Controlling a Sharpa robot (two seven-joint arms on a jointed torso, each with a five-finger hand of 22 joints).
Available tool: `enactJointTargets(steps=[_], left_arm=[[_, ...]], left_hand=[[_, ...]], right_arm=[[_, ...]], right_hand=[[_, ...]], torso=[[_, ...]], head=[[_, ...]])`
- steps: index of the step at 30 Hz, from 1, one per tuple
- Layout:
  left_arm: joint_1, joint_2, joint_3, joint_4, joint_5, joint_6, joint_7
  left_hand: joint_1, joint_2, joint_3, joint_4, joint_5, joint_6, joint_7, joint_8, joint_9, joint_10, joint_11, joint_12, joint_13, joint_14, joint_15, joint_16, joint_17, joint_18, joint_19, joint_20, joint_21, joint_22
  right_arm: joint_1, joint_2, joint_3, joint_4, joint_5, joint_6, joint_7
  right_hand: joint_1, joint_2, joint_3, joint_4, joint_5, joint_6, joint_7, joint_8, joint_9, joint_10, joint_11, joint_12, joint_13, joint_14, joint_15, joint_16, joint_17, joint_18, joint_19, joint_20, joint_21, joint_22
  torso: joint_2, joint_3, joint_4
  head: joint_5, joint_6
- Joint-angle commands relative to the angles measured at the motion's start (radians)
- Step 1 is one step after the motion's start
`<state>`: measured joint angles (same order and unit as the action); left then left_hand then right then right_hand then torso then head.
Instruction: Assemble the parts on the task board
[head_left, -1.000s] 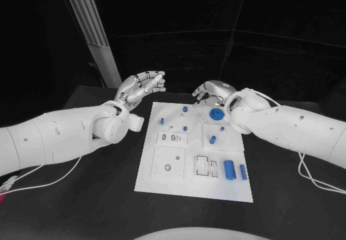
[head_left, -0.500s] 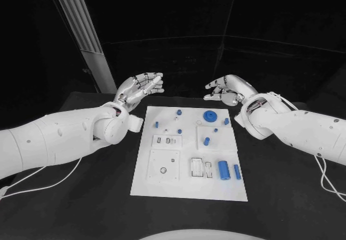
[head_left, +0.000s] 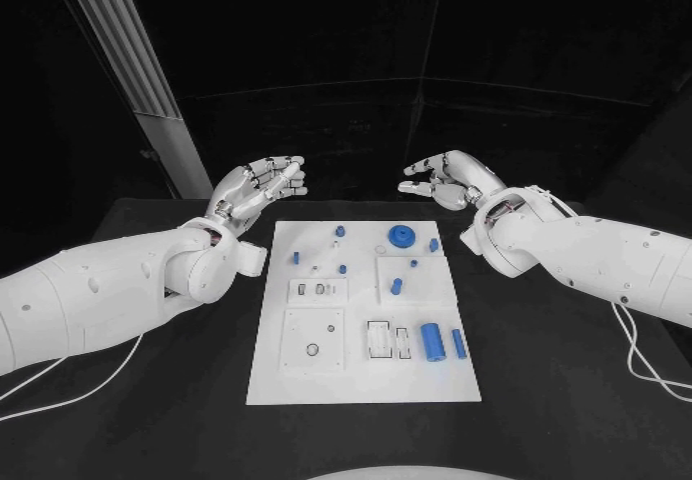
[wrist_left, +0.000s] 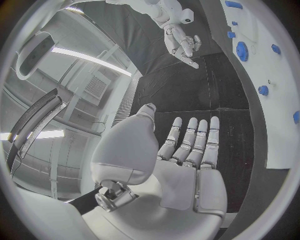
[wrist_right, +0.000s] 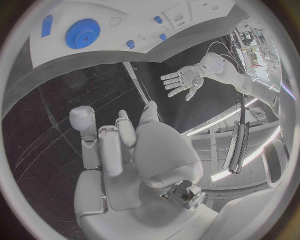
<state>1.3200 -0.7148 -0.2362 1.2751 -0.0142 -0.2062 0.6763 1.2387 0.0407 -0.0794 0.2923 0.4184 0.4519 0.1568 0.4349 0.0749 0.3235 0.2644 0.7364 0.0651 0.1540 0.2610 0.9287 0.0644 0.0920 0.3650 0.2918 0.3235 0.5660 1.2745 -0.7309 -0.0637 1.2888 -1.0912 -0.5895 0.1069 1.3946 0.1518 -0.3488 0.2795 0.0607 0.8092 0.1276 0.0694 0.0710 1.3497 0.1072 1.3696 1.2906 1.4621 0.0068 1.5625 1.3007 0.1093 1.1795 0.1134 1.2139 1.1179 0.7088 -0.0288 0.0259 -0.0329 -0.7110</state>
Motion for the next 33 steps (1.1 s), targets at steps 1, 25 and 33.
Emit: enactJointTargets(steps=[1, 25, 33], left_arm=[[0.000, 0.002, 0.000, -0.001, -0.005, 0.019, 0.154], [-0.003, -0.007, 0.000, 0.002, -0.005, 0.023, 0.149], [-0.003, -0.008, 0.000, 0.001, -0.005, 0.025, 0.148]], left_hand=[[0.000, 0.008, -0.008, 0.000, 0.002, -0.006, 0.138, 0.004, -0.001, -0.010, 0.000, 0.002, -0.001, -0.006, -0.001, -0.004, 0.000, -0.004, -0.007, -0.001, -0.005, -0.002], [0.001, 0.009, -0.009, 0.000, 0.002, -0.007, 0.138, 0.005, -0.001, -0.011, 0.000, 0.002, -0.001, -0.008, -0.001, -0.005, 0.000, -0.004, -0.009, -0.001, -0.005, -0.002], [0.001, 0.010, -0.009, 0.000, 0.002, -0.008, 0.138, 0.005, -0.001, -0.011, 0.000, 0.002, -0.001, -0.008, -0.001, -0.005, 0.000, -0.005, -0.009, -0.001, -0.006, -0.002]], right_arm=[[0.001, 0.006, 0.000, -0.012, 0.033, 0.005, 0.008], [-0.042, 0.041, -0.001, -0.097, -0.184, 0.074, -0.140], [-0.054, 0.052, -0.001, -0.116, -0.200, 0.117, -0.164]], right_hand=[[-0.021, -0.004, 0.008, 0.002, 0.001, 0.010, 0.008, 0.004, 0.002, 0.221, -0.047, 0.201, 0.280, 0.109, 0.007, 0.008, 0.270, -0.018, 0.066, 0.005, 0.076, 0.094], [-0.167, -0.266, 0.312, 0.011, 0.031, 0.089, -0.007, 0.000, 0.001, 0.221, -0.065, 0.201, 0.280, 0.109, -0.013, 0.008, 0.270, -0.109, 0.391, -0.008, 0.357, 0.453], [-0.210, -0.328, 0.335, 0.014, 0.097, 0.068, -0.024, -0.002, 0.000, 0.221, -0.078, 0.201, 0.280, 0.109, -0.025, 0.008, 0.270, -0.109, 0.391, -0.019, 0.357, 0.453]], torso=[[0.002, -0.0001, 0.0017], [0.003, -0.0016, 0.0033], [0.001, -0.0020, 0.0043]], head=[[-0.009, 0.001], [-0.026, -0.009], [-0.026, -0.013]])
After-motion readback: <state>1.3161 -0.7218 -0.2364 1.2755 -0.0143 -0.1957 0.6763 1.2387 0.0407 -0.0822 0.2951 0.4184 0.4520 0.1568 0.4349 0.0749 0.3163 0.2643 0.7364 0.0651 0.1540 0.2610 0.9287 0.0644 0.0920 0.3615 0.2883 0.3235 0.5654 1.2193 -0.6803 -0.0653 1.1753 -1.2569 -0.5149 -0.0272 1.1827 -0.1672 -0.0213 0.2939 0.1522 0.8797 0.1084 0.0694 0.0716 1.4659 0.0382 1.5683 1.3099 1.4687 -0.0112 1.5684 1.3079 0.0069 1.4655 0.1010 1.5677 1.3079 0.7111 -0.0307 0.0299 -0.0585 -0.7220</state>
